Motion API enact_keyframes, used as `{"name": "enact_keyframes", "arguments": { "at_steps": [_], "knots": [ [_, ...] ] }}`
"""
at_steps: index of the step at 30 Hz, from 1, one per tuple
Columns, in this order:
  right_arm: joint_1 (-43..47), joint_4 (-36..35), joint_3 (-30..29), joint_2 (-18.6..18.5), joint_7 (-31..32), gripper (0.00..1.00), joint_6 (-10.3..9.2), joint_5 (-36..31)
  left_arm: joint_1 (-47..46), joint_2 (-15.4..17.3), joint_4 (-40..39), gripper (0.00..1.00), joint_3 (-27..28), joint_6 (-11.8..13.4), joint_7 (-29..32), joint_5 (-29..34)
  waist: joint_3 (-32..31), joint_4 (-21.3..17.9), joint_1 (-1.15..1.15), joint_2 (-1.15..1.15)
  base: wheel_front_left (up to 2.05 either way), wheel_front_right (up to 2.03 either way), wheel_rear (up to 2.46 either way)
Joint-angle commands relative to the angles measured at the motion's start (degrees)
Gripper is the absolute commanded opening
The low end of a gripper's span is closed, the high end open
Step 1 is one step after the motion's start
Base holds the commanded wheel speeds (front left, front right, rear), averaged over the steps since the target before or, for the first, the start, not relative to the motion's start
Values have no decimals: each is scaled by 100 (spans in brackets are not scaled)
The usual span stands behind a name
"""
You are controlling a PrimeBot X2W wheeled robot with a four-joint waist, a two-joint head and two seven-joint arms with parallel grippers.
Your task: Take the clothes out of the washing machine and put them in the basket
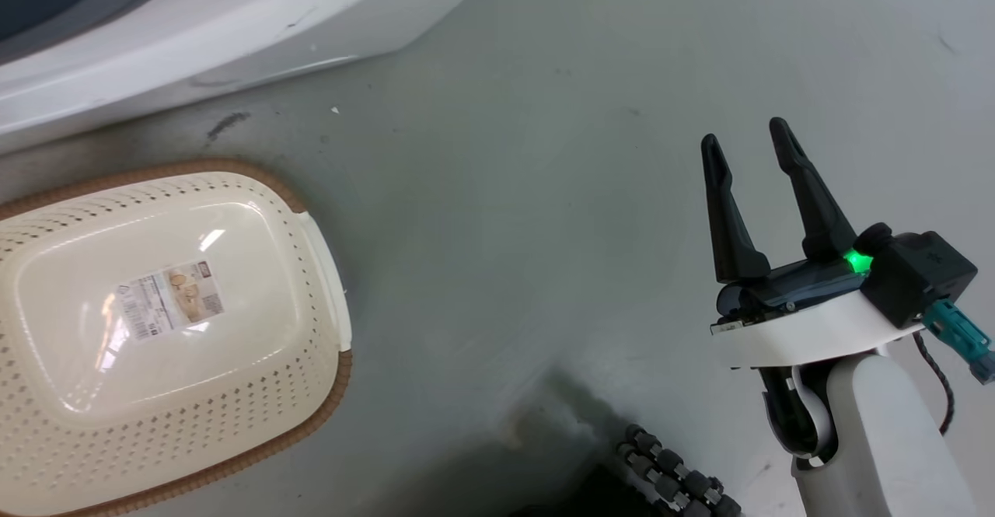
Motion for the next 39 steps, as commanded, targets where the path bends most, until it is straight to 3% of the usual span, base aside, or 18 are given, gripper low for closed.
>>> {"name": "enact_keyframes", "arguments": {
  "at_steps": [1,7,16,17,18,19,24,30,35,36,39],
  "knots": [
    [-103,-9,43,16,-22,100,-4,52,-141,96,-53,100,-50,-33,216,54,123,-97,-1,0,0,0,0],
    [-155,-14,183,16,-22,100,-4,156,-185,368,-277,100,-42,-73,1098,33,321,-214,-1,0,0,0,0],
    [-233,7,254,15,-23,100,-4,248,316,495,-803,100,114,34,2169,-167,419,-243,-1,0,0,0,0],
    [-249,5,262,16,-23,100,-4,259,375,506,-857,74,140,65,2263,-185,423,-245,-1,0,0,0,0],
    [-263,0,270,16,-23,100,-4,280,434,522,-940,33,156,78,2332,-202,425,-250,-1,0,0,0,0],
    [-272,-1,279,15,-23,100,-4,303,469,537,-1037,0,174,128,2346,-204,425,-255,-1,0,0,0,0],
    [-281,14,318,15,-23,100,-4,354,643,675,-1437,0,242,280,2219,-236,408,-286,-1,0,0,0,0],
    [-286,59,288,15,-23,100,-4,360,746,729,-1655,0,328,560,1358,-261,318,-292,-1,0,0,0,0],
    [-228,76,205,15,-23,100,-4,308,799,583,-1451,0,350,724,444,-389,99,-237,-1,0,0,0,0],
    [-148,102,112,15,-23,100,-4,261,874,419,-1248,0,356,797,-69,-516,-112,-177,-1,0,0,0,0],
    [-65,130,19,14,-23,100,-4,196,1037,215,-1002,0,393,881,-555,-679,-381,-118,-1,0,0,0,0]
  ]
}}
